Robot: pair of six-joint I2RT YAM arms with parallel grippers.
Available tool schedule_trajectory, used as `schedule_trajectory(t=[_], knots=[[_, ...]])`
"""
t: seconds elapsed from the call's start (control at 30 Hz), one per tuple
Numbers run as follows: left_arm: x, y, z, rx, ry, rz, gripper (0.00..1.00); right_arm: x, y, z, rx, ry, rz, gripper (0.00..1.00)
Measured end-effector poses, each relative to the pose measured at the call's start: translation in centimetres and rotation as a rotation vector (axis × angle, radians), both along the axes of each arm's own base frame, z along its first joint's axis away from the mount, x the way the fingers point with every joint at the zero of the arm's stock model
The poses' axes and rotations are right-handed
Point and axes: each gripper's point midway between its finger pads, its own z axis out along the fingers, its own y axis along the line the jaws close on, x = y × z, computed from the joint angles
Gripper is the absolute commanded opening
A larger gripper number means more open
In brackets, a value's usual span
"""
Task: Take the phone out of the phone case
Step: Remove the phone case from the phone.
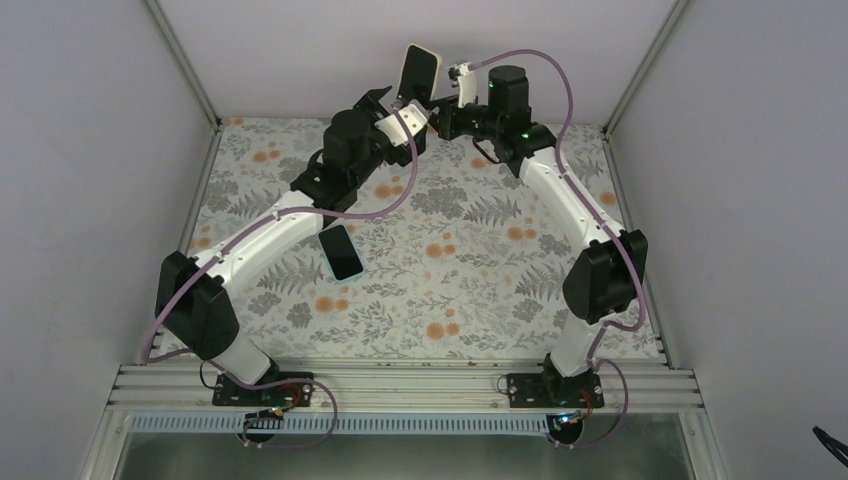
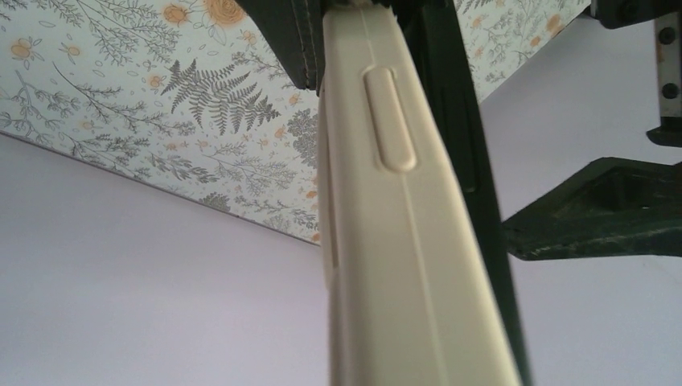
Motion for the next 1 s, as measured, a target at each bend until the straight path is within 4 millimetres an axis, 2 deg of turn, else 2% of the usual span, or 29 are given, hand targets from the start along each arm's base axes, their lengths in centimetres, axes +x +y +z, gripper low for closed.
schedule_trajectory(t=[0.2, 0.53, 0.73, 0.83, 0.93, 1.0], knots=[[0.5, 0.0, -0.7, 0.007, 0.010, 0.018, 1.00, -0.3, 0.0, 0.4, 0.008, -0.003, 0.004, 0.03], [0.8, 0.9, 0.1, -0.027, -0.052, 0.128, 0.98, -0.5, -0.2, 1.7, 0.041, -0.030, -0.003, 0.03], [-0.6, 1.3, -0.1, -0.009, -0.222, 0.270, 0.95, -1.1, 0.2, 1.1, 0.066, 0.014, 0.031, 0.03], [-1.1, 1.3, -0.5, 0.014, -0.304, 0.339, 0.83, -1.7, 0.5, 0.3, 0.072, 0.046, 0.061, 0.03], [-1.2, 1.0, -0.7, 0.021, -0.355, 0.381, 0.62, -1.9, 0.7, 0.2, 0.080, 0.055, 0.076, 0.03], [-1.3, 0.5, -0.8, 0.030, -0.389, 0.403, 0.60, -2.1, 0.7, 0.5, 0.087, 0.041, 0.085, 0.03]])
